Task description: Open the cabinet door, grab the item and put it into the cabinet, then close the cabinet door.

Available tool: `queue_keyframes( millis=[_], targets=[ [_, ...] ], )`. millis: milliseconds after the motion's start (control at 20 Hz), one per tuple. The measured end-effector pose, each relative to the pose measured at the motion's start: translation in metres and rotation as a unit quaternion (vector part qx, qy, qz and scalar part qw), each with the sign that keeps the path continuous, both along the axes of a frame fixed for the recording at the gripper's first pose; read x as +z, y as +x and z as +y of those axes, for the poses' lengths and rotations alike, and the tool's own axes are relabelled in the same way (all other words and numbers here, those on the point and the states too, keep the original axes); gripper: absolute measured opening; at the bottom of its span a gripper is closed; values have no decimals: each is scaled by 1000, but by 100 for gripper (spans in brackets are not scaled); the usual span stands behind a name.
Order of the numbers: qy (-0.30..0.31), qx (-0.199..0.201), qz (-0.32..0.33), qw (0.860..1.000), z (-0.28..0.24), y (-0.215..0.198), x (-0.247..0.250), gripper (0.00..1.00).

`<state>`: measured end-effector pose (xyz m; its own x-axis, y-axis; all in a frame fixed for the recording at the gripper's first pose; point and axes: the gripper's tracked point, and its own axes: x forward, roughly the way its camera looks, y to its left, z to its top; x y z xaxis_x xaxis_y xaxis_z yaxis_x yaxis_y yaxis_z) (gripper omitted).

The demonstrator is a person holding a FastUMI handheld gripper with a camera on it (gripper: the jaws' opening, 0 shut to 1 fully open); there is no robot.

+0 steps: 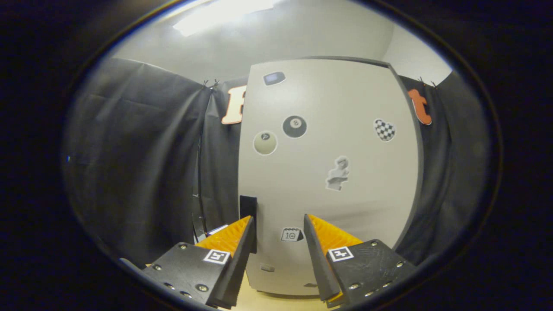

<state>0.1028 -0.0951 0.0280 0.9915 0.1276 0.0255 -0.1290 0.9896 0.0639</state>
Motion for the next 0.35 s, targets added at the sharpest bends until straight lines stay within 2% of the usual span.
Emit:
queue_keyframes(
  millis=[350],
  targets=[
    [-23,-58,-15,998,-74,-26,8,68]
  ],
)
